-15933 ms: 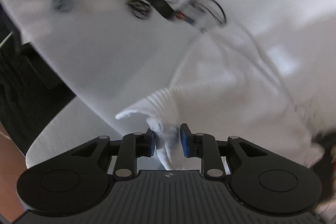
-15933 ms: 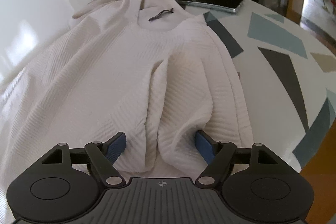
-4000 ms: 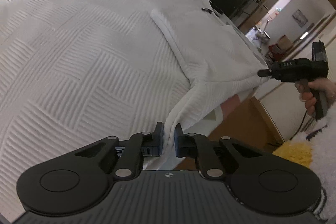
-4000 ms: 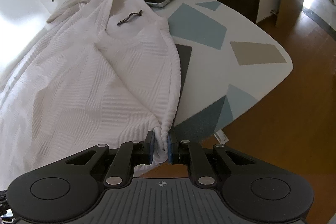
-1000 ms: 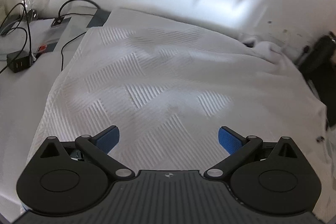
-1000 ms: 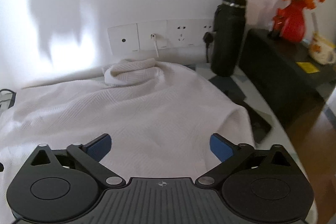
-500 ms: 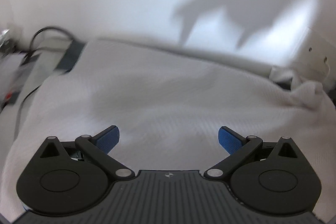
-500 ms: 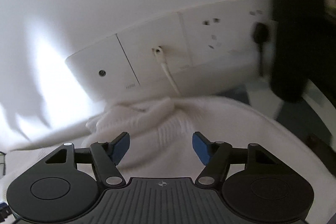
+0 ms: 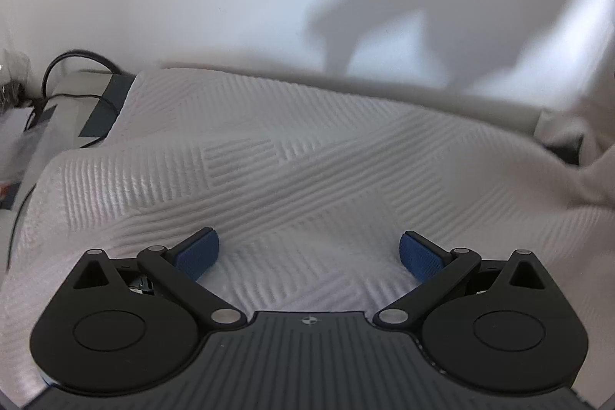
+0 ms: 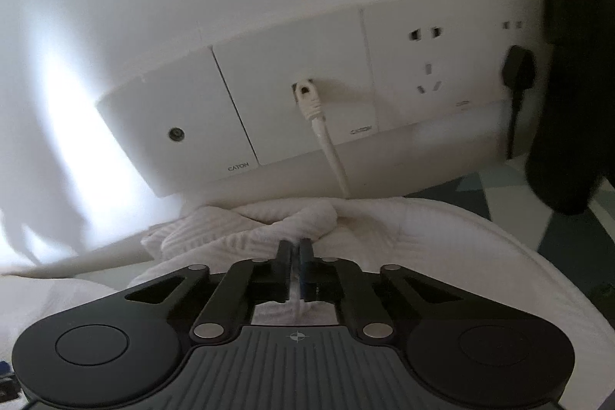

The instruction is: Fold clothes

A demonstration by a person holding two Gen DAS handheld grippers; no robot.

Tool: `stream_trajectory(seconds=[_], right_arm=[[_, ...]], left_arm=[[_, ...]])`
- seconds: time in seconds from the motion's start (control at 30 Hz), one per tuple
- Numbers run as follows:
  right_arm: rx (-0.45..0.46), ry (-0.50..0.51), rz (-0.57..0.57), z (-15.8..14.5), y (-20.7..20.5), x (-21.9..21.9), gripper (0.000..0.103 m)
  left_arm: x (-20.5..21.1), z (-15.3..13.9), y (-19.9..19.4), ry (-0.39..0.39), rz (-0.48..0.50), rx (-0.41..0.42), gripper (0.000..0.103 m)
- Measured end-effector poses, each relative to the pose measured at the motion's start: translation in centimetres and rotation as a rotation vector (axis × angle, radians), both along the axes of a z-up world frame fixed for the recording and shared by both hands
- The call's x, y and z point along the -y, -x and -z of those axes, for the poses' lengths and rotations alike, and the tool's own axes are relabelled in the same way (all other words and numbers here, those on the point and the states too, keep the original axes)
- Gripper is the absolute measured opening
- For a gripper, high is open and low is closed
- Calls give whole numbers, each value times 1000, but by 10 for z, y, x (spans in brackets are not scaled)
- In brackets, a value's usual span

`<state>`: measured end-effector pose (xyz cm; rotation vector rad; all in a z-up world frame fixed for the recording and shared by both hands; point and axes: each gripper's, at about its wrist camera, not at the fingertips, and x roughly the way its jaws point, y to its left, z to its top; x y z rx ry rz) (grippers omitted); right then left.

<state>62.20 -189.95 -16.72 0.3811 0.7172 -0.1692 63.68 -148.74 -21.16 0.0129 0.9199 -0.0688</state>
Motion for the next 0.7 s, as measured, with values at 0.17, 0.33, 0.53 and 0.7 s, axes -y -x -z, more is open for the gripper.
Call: stream_trajectory(seconds=[0.17, 0.33, 0.53, 0.7], right_arm=[[57, 23, 17, -19, 42, -4, 0], [59, -5, 19, -19, 75, -5, 0], [21, -17, 15, -24, 92, -17, 1], [0, -13, 0, -24, 86, -23, 15]], left_arm=[[-3, -1, 7, 14, 23, -13, 102], [-7, -6, 17, 35, 28, -23, 102], [-5, -7, 31, 19, 59, -35, 102], [-7, -6, 36, -3, 73, -33, 102]])
